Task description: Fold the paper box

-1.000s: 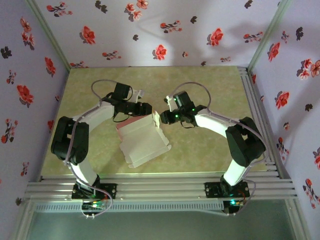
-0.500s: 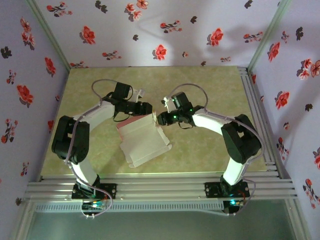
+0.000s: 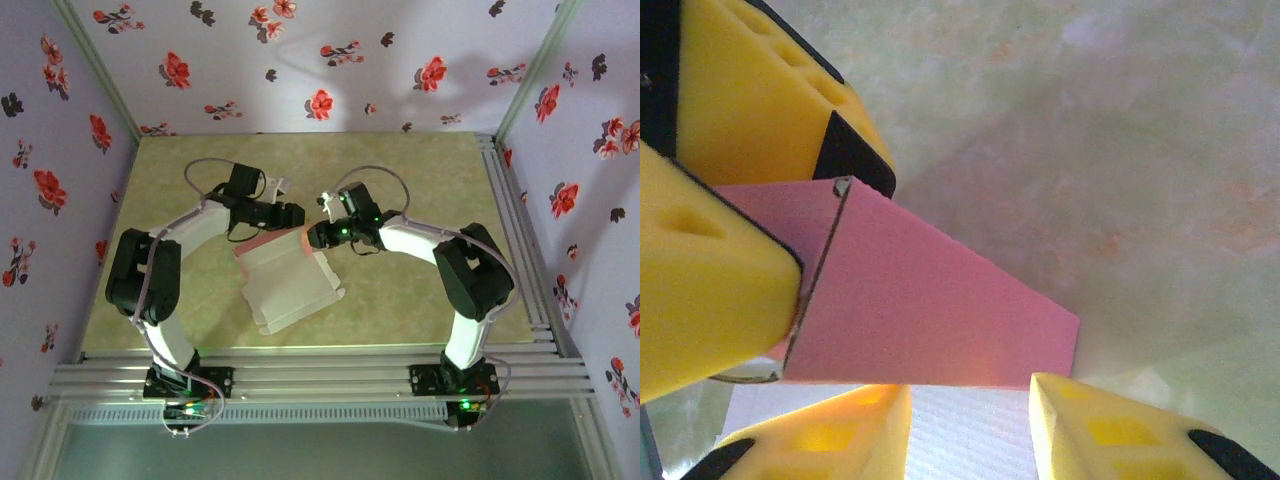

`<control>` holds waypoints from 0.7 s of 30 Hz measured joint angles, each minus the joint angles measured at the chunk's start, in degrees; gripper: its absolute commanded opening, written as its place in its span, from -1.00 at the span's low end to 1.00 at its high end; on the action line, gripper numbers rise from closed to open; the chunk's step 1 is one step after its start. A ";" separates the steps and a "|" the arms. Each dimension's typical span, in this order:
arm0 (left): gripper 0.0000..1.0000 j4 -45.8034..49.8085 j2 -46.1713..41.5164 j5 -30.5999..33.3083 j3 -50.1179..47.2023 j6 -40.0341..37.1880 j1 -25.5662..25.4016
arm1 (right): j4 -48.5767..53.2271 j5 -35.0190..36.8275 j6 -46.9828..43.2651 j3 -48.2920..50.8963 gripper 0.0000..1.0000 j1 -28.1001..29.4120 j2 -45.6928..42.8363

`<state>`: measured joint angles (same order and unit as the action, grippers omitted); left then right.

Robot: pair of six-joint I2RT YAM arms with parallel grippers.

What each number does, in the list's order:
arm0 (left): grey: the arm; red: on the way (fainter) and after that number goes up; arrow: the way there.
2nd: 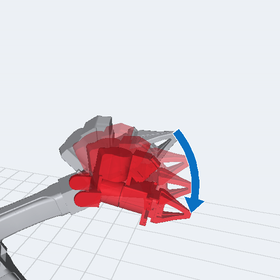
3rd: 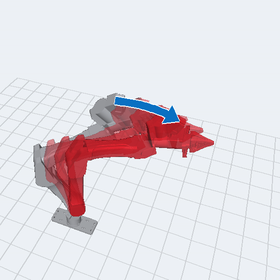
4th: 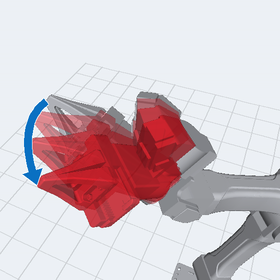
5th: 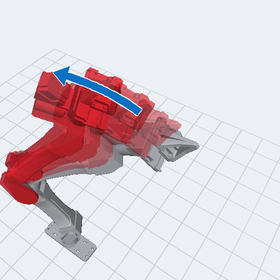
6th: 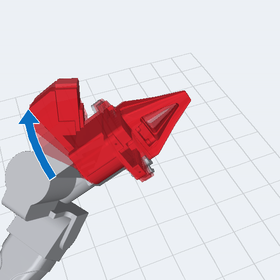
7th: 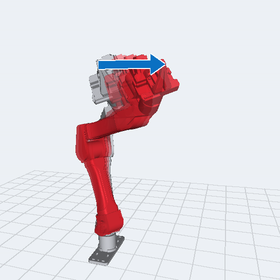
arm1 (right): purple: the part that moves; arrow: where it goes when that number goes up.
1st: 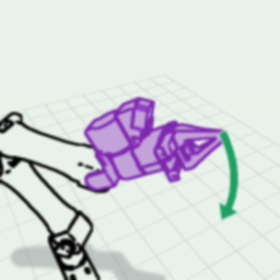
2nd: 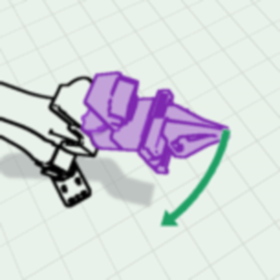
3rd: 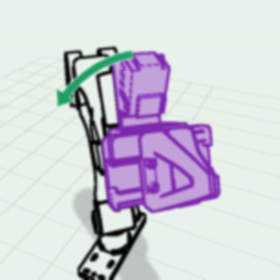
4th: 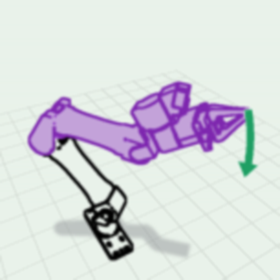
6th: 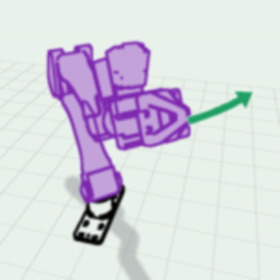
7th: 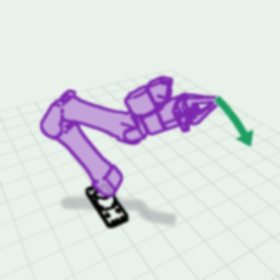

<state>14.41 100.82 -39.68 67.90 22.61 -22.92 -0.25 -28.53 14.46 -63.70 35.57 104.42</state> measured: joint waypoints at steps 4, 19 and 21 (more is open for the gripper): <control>0.08 -0.39 0.61 -0.83 0.35 0.46 0.55 | -1.99 1.25 0.70 0.00 -0.24 0.33 0.50; 0.09 -0.24 4.44 -5.33 3.67 1.03 3.98 | -7.45 10.36 0.92 -1.33 -0.24 3.17 2.67; 0.09 -0.17 5.20 -6.25 4.33 1.03 4.57 | -7.74 11.80 0.50 -1.68 -0.24 3.65 2.97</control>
<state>14.24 106.02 -45.93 72.23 23.64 -18.35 -7.99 -16.73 14.96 -65.39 39.22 107.39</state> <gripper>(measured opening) 0.542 0.380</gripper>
